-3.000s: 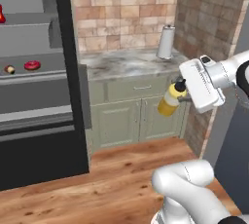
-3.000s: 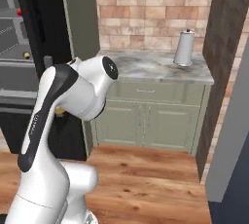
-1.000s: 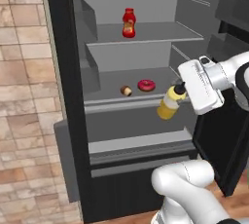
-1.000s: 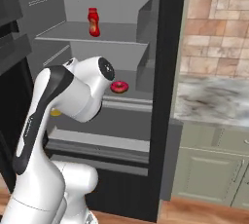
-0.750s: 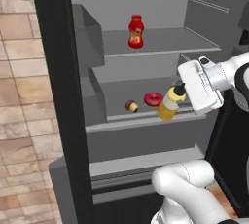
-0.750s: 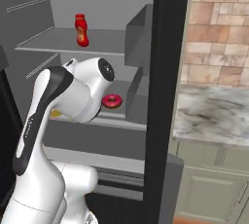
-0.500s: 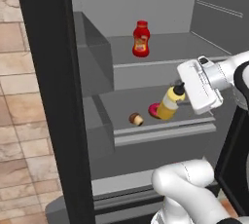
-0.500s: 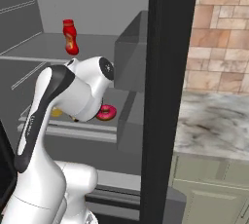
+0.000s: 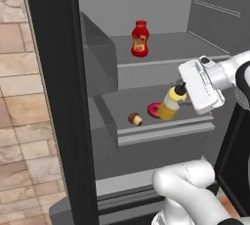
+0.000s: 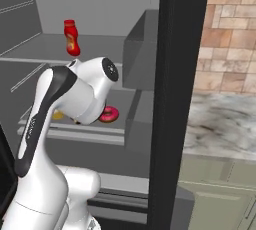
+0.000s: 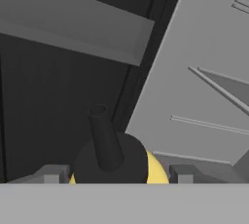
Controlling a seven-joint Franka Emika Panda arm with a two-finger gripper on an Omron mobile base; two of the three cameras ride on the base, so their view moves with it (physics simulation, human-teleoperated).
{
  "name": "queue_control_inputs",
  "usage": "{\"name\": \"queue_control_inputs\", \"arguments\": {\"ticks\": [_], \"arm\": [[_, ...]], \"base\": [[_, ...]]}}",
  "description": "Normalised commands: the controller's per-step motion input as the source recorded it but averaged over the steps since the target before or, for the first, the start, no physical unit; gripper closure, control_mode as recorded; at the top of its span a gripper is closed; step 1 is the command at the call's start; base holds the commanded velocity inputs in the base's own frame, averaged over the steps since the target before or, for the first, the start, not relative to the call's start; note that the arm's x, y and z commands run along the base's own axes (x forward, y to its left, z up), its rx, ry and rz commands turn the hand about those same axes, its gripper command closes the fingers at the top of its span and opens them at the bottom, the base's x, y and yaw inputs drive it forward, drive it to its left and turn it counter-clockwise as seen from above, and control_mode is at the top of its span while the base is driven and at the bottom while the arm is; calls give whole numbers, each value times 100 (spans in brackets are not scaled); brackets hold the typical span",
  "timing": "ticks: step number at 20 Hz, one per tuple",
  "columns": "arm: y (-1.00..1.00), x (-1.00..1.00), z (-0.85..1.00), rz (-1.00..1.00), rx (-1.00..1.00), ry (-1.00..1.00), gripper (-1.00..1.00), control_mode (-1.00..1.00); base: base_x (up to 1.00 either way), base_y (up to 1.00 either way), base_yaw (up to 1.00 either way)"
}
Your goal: Place the ketchup and mustard from the counter to the top shelf of the fridge. If the existing items in the fridge are on the top shelf, move them to other shelves.
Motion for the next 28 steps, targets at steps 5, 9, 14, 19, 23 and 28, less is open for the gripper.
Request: {"name": "queue_control_inputs", "arguments": {"ticks": [5, 9, 14, 19, 23, 28], "arm": [[16, 0, 1, -10, -2, -2, 100, -100], [9, -21, 15, -27, -3, -12, 100, -100], [1, -47, 34, -32, -1, -14, 100, -100], [-9, -67, 67, -32, 0, -7, 100, -100], [-26, -68, 98, -26, 9, 0, 100, -100], [-48, -37, 93, -30, 22, 13, 100, -100]], "base": [[1, 12, -6], [0, 0, 0], [0, 0, 0], [0, 0, 0], [0, 0, 0], [0, 0, 0]]}}
